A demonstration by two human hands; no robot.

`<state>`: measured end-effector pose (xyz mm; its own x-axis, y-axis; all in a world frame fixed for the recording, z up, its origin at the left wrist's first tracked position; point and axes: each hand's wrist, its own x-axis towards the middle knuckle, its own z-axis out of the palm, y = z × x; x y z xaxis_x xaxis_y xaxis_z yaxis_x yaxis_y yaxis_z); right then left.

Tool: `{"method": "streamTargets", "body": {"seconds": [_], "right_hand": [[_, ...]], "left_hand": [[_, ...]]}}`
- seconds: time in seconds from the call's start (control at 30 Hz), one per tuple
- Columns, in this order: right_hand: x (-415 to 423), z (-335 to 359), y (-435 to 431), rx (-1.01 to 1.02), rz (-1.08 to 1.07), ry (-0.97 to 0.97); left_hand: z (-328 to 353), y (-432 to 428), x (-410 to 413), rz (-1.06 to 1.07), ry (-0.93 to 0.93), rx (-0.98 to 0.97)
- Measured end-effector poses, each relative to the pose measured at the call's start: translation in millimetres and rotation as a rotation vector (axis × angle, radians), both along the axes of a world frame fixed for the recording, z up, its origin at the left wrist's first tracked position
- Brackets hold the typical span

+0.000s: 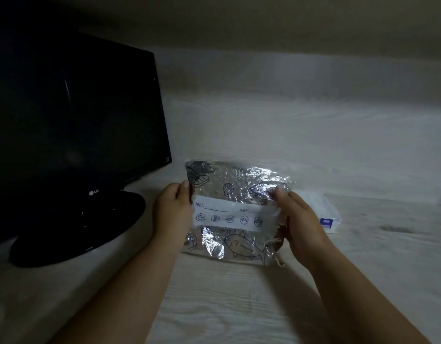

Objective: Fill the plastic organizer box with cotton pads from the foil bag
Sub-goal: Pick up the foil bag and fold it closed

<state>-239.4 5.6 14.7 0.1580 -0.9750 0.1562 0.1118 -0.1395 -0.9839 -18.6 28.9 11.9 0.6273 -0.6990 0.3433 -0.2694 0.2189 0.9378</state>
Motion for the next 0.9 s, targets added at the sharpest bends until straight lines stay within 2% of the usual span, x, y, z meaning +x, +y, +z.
{"method": "streamTargets", "body": {"seconds": [0.1, 0.23, 0.37, 0.5, 0.67, 0.8, 0.9], "right_hand": [[3, -2, -4, 0.029, -0.089, -0.003], [4, -4, -9, -0.008, -0.249, 0.028], [0, -8, -15, -0.012, -0.340, 0.046], [-2, -7, -17, -0.073, -0.445, 0.144], [-7, -5, -13, 0.015, -0.359, 0.111], [-5, -3, -8, 0.142, -0.167, 0.005], [1, -6, -5, 0.065, -0.173, 0.065]], "left_hand": [[-1, -1, 2, -0.010, -0.021, -0.006], [3, 2, -1, -0.153, 0.017, 0.049], [-2, -2, -2, -0.131, -0.073, 0.082], [-4, -6, -6, -0.132, 0.023, 0.078], [-4, -5, -2, -0.096, 0.010, 0.043], [-7, -8, 9, -0.052, 0.194, 0.004], [-9, -11, 14, -0.067, 0.270, -0.009]]}}
